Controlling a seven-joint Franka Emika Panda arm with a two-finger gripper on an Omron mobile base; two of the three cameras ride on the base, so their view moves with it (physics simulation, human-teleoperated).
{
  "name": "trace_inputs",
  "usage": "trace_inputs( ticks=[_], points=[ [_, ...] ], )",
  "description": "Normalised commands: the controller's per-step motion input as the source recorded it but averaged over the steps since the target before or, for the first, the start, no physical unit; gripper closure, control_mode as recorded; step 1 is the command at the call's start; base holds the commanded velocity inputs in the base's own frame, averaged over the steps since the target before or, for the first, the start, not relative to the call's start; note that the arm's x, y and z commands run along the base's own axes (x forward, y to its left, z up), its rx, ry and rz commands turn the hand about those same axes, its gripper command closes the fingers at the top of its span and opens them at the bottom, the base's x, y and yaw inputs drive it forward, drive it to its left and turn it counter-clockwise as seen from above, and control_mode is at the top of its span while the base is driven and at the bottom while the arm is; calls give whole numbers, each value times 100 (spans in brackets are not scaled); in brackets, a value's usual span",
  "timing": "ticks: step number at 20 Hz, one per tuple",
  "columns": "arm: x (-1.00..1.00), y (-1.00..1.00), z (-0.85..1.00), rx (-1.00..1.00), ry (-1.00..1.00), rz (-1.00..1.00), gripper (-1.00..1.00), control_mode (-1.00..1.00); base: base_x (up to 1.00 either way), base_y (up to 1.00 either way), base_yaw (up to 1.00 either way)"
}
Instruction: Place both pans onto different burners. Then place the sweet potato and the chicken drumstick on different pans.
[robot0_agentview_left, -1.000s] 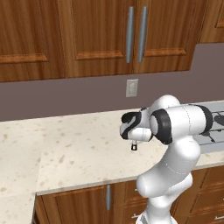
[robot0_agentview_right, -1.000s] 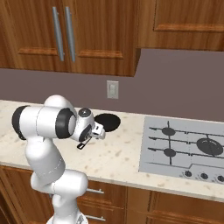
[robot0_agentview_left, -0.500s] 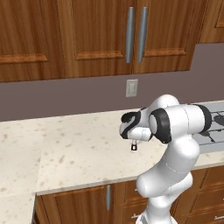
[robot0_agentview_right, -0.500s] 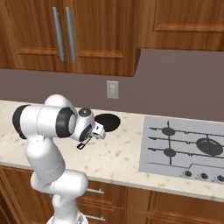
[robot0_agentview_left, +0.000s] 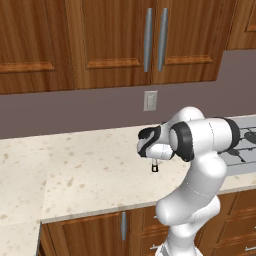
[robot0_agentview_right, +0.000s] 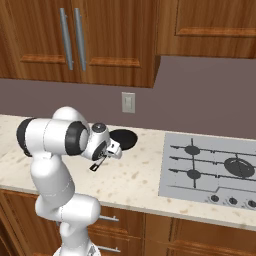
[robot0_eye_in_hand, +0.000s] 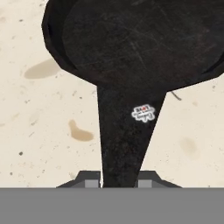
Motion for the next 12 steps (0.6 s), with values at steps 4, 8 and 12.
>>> trace_inputs(
  ticks=[4,8,12],
  points=[
    [1,0,-1,-4,0,0,100,-100,0,0,0],
    [0,0,4,-11,0,0,100,-100,0,0,0],
    [-6,-2,18,-9,0,0,100,-100,0,0,0]
  ],
)
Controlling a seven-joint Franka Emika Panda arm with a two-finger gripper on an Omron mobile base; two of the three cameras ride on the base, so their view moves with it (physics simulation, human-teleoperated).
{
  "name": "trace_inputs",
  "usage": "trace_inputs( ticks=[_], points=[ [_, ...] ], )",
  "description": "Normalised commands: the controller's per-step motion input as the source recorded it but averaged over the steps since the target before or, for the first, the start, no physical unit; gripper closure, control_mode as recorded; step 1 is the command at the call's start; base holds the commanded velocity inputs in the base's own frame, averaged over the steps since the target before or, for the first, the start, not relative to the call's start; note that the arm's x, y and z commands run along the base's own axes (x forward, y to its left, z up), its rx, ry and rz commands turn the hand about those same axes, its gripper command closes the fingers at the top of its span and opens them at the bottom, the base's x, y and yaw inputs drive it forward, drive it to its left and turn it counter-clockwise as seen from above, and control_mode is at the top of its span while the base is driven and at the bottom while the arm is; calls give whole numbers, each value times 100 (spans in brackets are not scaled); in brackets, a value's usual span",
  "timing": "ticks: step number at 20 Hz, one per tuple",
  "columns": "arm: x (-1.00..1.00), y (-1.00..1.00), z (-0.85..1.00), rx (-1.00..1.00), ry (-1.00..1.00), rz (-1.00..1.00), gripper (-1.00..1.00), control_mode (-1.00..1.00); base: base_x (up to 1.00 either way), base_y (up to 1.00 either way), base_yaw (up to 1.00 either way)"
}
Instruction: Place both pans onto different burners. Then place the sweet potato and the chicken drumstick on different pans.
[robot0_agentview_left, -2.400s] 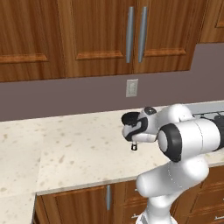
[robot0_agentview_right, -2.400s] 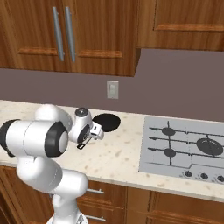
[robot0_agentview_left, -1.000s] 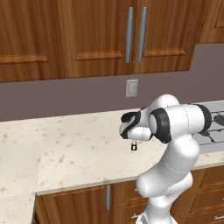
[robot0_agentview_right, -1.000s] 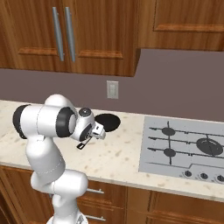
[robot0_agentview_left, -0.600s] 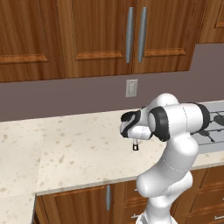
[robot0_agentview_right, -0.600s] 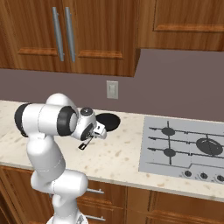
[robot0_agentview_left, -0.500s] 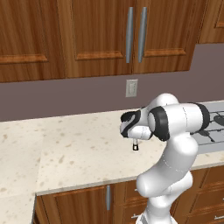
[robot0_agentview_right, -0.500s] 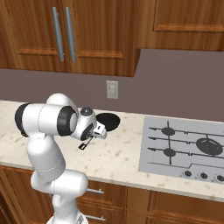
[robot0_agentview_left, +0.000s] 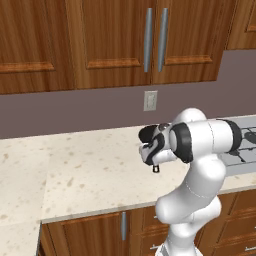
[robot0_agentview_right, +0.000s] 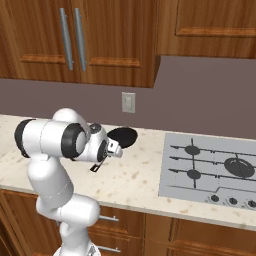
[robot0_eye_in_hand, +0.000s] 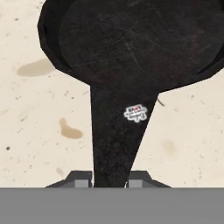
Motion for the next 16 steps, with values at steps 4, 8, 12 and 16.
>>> trace_inputs(
  ticks=[4,8,12,16],
  points=[
    [-22,-14,49,-2,1,0,100,-100,0,0,0],
    [-29,-30,54,0,7,1,100,-100,0,0,0],
    [-33,-39,67,5,19,0,100,-100,0,0,0],
    [-34,-26,98,1,28,0,100,-100,0,0,0]
  ],
)
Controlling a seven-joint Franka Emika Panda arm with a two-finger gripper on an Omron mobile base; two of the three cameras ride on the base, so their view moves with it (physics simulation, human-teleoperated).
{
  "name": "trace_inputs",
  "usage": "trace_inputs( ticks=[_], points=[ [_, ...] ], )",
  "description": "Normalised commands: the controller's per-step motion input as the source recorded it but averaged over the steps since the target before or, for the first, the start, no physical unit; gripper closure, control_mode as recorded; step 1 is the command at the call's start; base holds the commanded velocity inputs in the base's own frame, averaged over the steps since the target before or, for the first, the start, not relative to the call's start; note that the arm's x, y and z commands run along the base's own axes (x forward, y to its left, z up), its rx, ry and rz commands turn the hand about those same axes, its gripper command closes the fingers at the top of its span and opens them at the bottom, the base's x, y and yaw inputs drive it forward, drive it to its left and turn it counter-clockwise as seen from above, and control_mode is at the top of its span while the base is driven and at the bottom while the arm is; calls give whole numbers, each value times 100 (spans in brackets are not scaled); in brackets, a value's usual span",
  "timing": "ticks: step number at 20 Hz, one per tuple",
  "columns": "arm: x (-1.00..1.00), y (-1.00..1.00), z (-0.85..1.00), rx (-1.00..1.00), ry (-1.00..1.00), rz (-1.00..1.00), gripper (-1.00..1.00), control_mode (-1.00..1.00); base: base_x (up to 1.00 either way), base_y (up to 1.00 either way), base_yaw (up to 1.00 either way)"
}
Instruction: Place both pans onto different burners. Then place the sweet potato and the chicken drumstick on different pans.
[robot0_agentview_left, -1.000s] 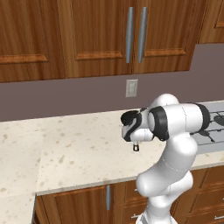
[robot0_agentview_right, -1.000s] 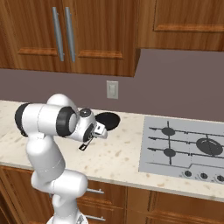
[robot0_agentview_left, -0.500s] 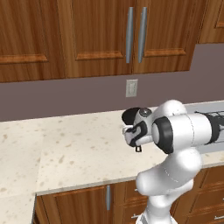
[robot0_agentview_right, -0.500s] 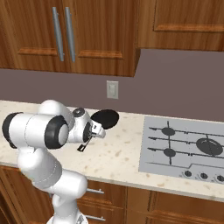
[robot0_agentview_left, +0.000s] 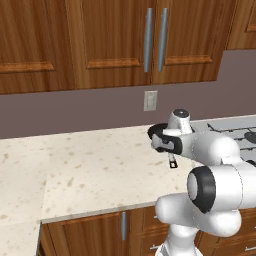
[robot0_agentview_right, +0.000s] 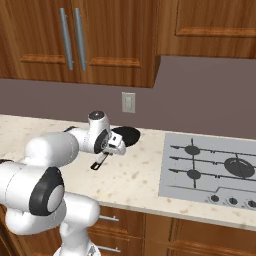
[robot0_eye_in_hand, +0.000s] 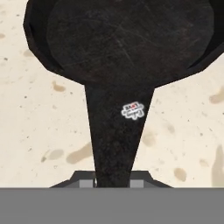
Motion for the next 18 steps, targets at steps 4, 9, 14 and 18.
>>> trace_inputs(
  ticks=[4,9,14,18],
  points=[
    [-43,-21,87,-2,18,0,100,-100,0,0,0],
    [-36,-27,32,-8,3,0,100,-100,0,0,0],
    [-21,-42,3,-1,6,-4,100,-100,0,0,0],
    [-12,-60,0,0,14,-11,100,-100,0,0,0]
  ],
)
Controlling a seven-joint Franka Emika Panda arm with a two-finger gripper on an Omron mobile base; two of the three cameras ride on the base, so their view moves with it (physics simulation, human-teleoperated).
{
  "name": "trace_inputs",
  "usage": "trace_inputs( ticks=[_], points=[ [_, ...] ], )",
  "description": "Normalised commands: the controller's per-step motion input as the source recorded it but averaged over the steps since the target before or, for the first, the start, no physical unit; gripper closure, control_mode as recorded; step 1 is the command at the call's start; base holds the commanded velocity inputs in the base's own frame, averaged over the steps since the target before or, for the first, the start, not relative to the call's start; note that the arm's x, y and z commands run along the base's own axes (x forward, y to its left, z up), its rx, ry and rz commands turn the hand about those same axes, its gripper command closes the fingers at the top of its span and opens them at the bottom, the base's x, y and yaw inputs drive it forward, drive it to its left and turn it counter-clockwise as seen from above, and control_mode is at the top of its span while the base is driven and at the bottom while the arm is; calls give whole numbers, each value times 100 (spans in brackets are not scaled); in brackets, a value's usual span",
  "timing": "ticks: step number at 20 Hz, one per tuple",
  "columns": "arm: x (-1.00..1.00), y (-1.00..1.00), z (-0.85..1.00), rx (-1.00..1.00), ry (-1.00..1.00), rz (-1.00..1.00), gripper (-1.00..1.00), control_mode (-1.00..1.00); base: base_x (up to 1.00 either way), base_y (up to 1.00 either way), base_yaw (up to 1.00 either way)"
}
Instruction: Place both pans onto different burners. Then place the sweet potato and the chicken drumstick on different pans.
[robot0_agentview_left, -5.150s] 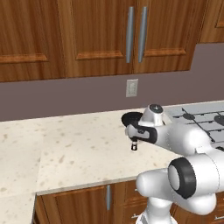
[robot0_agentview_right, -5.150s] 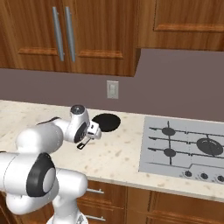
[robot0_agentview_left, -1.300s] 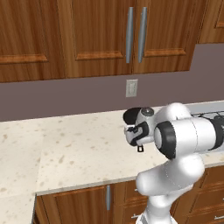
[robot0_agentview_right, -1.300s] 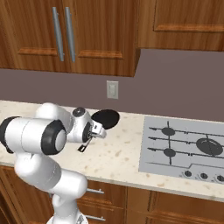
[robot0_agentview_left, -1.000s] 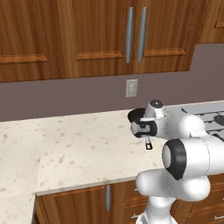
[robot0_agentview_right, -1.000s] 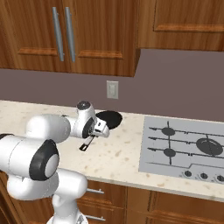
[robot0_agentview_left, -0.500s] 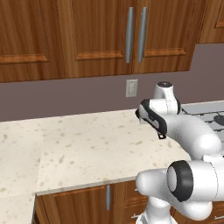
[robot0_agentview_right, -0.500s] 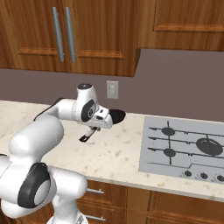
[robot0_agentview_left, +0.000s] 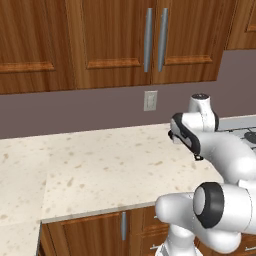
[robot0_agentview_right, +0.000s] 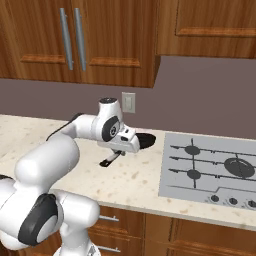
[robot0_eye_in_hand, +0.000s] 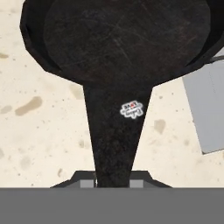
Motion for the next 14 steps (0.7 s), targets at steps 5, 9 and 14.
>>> trace_inputs(
  ticks=[5,9,14],
  points=[
    [-1,-59,0,0,18,-12,100,-100,0,0,0],
    [-7,-57,0,0,12,-10,100,-100,0,0,0],
    [-25,-68,1,0,4,-9,100,-100,0,0,0]
  ],
)
